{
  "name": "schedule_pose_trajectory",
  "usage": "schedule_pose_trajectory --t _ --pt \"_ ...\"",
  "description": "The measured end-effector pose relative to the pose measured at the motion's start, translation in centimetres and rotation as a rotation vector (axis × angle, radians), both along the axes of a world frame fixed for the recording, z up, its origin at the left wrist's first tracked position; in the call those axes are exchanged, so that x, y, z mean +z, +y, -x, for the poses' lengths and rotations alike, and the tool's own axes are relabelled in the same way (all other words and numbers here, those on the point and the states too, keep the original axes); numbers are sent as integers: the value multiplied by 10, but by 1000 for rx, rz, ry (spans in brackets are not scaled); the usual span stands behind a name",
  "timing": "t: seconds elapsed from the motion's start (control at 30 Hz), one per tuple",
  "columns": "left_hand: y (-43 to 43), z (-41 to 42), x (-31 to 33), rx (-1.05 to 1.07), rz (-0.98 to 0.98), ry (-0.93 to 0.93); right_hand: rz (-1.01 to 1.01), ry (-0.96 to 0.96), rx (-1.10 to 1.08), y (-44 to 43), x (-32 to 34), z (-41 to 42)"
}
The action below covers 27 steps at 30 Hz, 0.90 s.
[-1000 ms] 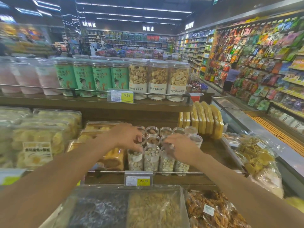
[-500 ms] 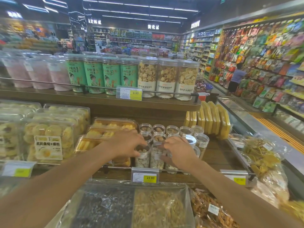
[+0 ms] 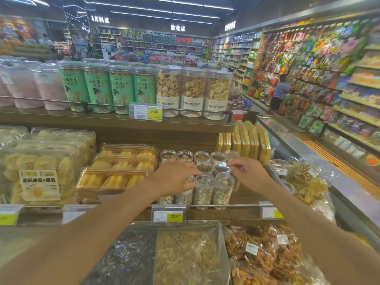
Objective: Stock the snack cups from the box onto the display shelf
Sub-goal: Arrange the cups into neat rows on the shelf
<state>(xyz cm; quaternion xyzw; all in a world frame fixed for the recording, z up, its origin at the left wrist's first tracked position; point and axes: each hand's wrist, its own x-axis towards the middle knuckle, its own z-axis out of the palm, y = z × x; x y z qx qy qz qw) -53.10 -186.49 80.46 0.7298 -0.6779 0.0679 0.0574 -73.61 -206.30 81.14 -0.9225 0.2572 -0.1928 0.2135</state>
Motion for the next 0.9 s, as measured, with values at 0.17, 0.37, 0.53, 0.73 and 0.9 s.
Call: schedule_pose_trajectory --t 0.17,0.37,0.53,0.73,0.9 --pt "-31 28 -11 20 -23 -81 52 84 53 3 -19 22" --pt "-39 33 -20 6 -11 -124 152 140 103 7 -26 29" --pt "-35 29 -13 -24 -18 -42 186 203 63 4 -28 31" --pt "-38 35 -16 9 -37 11 254 219 77 6 -33 27" --pt "-33 27 -17 -42 -46 83 228 201 41 4 -32 29"
